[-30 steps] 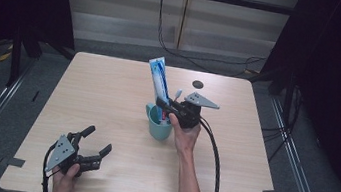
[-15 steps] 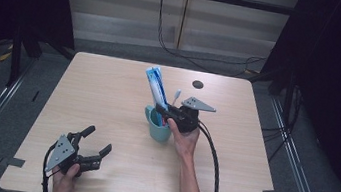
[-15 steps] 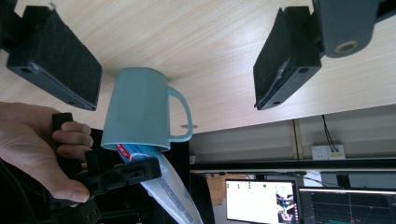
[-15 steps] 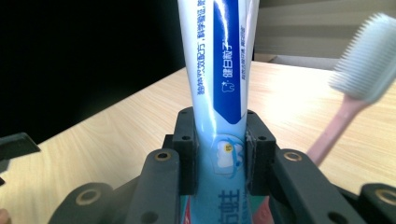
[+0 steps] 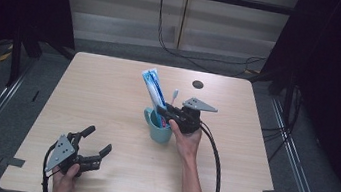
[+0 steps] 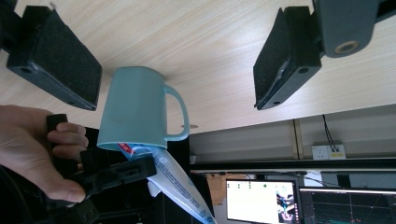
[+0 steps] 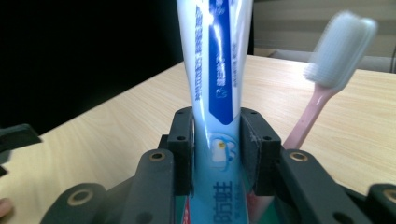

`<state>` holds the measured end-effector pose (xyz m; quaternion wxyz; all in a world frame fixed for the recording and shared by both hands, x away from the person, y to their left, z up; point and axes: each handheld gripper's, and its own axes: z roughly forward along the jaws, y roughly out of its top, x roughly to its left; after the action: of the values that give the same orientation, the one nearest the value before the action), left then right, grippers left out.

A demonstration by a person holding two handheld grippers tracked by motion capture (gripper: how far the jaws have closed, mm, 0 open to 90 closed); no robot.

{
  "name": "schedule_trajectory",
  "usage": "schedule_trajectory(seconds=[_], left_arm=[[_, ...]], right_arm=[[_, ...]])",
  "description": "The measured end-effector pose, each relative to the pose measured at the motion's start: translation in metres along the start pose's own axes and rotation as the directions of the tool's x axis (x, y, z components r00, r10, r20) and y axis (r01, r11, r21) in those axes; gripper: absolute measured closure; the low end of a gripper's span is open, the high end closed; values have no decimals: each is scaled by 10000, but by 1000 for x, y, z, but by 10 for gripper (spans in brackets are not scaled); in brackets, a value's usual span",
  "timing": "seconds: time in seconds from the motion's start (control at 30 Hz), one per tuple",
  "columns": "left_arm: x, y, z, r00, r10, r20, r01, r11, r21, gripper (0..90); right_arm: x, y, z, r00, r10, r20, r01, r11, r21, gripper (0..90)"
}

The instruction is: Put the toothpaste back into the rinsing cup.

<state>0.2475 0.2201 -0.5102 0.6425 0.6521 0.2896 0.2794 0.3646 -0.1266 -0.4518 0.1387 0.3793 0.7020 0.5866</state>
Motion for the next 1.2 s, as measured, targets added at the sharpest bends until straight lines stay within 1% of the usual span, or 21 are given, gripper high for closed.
schedule_trajectory(seconds=[0.07,0.13,0.2,0.4,0.47,0.57,0.63,0.7,0.77,0.8,0.87,0.93,1.0,1.1,1.13,1.17,1.2], left_arm=[[0,0,0,10000,-3,5,3,10000,6,157],[0,0,0,10000,-28,-1,28,10000,-2,157],[0,0,0,10000,-3,6,3,10000,7,157],[0,0,0,10000,-7,6,7,10000,4,157],[0,0,0,10000,-11,9,11,10000,10,157],[0,0,0,10000,-13,6,13,10000,9,157],[0,0,0,10000,-9,6,9,10000,14,156],[0,0,0,10000,-9,4,9,10000,15,156],[0,0,0,10000,-67,0,67,10000,-29,157],[0,0,0,10000,-67,1,67,10000,-27,157],[0,0,0,10000,-21,4,21,10000,7,156],[0,0,0,10000,-11,7,11,10000,13,157],[0,0,0,10000,-14,4,14,10000,10,157],[0,0,0,10000,-70,-1,70,10000,-32,157],[0,0,0,10000,-19,3,19,10000,9,157],[0,0,0,10000,-71,0,71,10000,-29,157],[0,0,0,10000,-53,2,53,10000,-16,157]], right_arm=[[0,1,-2,10000,22,-81,-22,10000,57,685],[1,2,-4,9999,-123,89,121,9997,201,701],[1,2,-5,9998,-156,94,153,9995,276,709],[3,-1,-7,9996,-255,78,253,9994,220,708],[2,-3,-9,9997,-217,68,216,9996,163,700],[0,-4,-12,9999,-133,1,133,9997,215,682],[1,-5,-14,9999,-129,10,129,9996,233,674],[1,-5,-15,9997,-236,4,236,9993,305,663],[2,-4,-18,9994,-280,189,275,9993,262,623],[1,-4,-19,9996,-254,145,252,9996,156,621],[1,-3,-20,9996,-251,110,250,9996,146,594],[0,-3,-22,9998,-152,133,151,9998,85,564],[1,-2,-23,9998,-142,112,142,9999,69,513],[2,-1,-24,9997,-183,152,182,9998,80,461],[1,-1,-24,9997,-150,193,150,9999,19,421],[1,0,-26,9998,-7,200,8,10000,-43,380],[0,0,-27,9998,55,210,-52,9999,-130,369]])
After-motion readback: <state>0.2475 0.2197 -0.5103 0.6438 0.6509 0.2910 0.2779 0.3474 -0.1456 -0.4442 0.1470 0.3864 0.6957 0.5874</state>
